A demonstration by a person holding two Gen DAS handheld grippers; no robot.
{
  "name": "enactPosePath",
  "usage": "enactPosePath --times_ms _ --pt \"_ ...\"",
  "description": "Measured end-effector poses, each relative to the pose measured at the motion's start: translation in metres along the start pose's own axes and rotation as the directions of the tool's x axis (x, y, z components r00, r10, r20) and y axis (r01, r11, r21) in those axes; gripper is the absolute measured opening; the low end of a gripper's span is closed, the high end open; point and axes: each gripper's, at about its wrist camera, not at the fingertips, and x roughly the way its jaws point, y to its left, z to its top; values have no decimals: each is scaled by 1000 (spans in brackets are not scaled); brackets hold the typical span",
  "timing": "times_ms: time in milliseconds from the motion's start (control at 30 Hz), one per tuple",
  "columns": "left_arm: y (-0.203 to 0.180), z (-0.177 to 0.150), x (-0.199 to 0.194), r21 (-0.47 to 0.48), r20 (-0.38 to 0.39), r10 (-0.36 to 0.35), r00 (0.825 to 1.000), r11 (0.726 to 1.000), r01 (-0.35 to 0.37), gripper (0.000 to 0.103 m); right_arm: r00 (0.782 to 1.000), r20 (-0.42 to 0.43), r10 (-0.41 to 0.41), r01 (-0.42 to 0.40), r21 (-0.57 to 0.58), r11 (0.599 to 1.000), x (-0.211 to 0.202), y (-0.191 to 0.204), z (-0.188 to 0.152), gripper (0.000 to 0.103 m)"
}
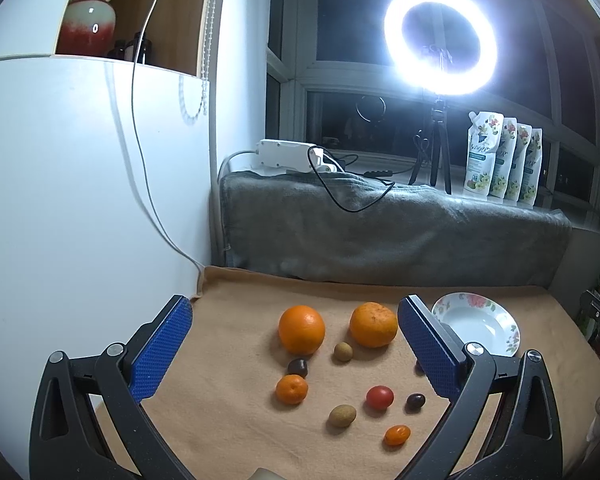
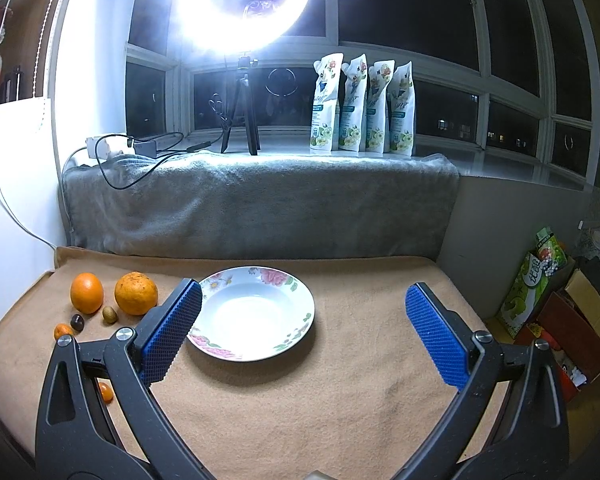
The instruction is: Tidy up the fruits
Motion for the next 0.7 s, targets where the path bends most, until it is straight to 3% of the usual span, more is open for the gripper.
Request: enactPosePath --times_ms 700 --pt "0 -2 1 -2 -1 2 1000 1000 -2 102 1000 -9 7 -7 -4 1000 3 2 -1 103"
